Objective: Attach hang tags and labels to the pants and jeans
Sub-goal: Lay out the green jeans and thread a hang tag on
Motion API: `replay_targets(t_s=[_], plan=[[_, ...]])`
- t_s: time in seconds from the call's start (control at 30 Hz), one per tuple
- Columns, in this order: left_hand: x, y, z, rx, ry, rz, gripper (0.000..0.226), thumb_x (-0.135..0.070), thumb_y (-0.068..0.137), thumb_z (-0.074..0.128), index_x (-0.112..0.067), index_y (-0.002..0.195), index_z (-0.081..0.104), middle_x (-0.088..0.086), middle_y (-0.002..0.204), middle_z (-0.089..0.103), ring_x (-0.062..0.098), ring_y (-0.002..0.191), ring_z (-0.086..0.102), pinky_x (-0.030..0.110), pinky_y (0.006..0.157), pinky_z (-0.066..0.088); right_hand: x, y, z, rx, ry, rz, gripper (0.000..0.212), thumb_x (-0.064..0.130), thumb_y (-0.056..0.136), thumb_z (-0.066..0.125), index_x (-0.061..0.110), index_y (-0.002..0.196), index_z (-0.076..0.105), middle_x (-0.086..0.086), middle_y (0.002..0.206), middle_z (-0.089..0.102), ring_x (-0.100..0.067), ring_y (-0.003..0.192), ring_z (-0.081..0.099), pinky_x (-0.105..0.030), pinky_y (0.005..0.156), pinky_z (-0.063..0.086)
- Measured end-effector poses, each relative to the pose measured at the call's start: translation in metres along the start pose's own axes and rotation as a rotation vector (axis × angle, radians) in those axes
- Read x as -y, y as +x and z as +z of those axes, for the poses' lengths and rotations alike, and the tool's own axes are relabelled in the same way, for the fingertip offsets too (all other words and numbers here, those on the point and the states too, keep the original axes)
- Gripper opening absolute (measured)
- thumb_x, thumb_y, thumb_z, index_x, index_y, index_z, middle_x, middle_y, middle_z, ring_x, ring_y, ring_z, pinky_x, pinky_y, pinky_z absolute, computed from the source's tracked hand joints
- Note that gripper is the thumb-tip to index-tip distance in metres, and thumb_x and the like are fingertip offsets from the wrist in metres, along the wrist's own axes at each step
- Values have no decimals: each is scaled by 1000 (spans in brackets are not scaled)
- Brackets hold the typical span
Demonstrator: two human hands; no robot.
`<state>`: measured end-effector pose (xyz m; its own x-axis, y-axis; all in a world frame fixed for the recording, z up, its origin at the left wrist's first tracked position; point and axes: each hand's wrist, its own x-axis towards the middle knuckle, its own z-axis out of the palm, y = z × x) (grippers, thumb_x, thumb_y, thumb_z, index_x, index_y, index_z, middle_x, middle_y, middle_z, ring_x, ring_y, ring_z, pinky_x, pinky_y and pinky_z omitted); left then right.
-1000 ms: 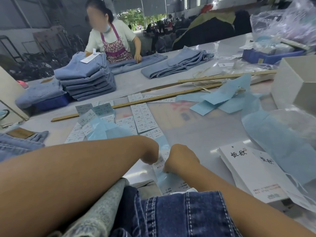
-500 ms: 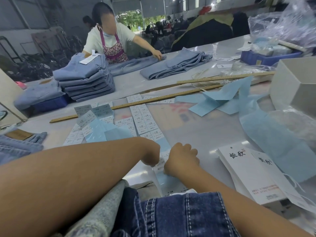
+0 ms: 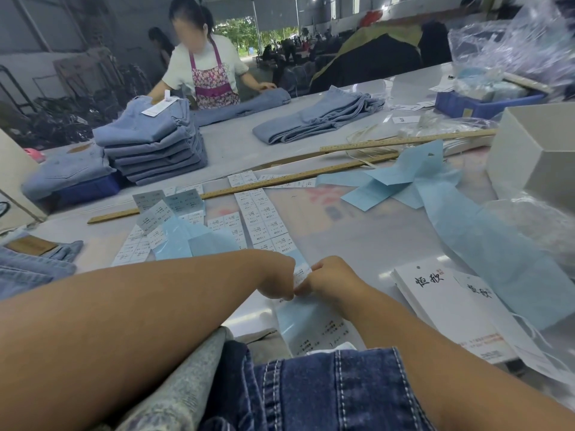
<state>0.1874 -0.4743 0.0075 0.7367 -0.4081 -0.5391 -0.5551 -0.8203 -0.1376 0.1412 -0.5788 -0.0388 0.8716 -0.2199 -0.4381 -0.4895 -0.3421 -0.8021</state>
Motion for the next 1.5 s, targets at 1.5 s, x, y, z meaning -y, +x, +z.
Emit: replay_targets(t_s=[1.5], plan=[[14, 4, -19, -455, 15, -100, 19, -12, 90, 42, -15, 99, 59, -1, 83, 49, 23, 85, 55, 33, 66, 44, -28, 10, -10, -50, -102, -216, 44, -1, 86, 38, 18, 120, 57, -6, 109, 66, -20, 87, 60, -25, 63, 43]])
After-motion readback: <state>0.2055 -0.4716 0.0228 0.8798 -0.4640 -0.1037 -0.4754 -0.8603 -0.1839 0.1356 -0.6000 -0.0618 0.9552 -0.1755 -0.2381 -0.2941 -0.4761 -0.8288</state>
